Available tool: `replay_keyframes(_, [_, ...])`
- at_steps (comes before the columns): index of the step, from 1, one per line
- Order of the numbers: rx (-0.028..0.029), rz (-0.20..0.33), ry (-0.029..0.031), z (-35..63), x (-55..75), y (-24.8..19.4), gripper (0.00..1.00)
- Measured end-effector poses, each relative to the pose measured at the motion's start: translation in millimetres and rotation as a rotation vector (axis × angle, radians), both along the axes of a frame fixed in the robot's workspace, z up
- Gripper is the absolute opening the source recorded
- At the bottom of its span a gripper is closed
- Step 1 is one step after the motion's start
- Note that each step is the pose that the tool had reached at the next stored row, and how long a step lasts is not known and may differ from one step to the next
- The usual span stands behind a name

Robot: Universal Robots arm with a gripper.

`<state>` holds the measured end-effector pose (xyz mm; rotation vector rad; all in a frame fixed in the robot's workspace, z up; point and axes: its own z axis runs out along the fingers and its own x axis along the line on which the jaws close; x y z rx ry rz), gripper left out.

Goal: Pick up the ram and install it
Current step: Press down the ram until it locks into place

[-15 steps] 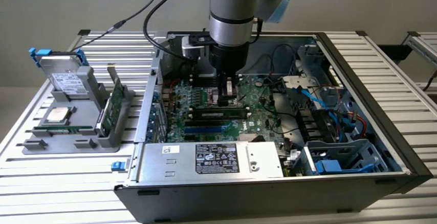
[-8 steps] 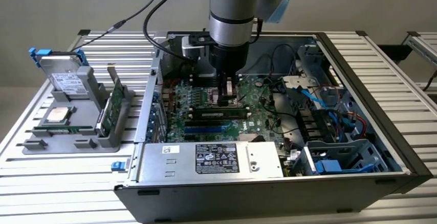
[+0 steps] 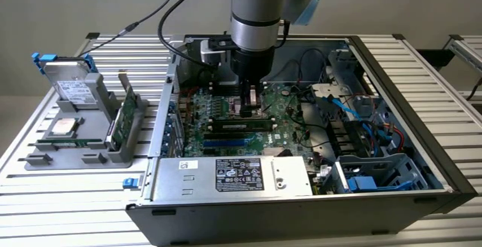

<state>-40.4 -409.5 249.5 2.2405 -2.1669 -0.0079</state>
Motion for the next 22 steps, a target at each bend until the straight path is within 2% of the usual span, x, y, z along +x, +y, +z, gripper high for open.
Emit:
replay_keyframes(2, [0.0,0.0,0.0,-0.5,0.0,0.0,0.1])
replay_keyframes(12, [0.0001,0.0,-0.0004,-18.5,0.0,0.6,0.1])
replay_keyframes(15, [-0.0016,0.0,0.0004,-22.5,-0.1,0.5,0.1])
replay_keyframes(17, [-0.0005,0.0,0.0,-24.6,-0.1,0.8,0.1])
replay_keyframes(20, [-0.0002,0.0,-0.0003,-24.5,-0.1,1.0,0.1])
replay_keyframes(22, [0.0022,0.0,-0.0014,-19.0,0.1,1.2,0.1])
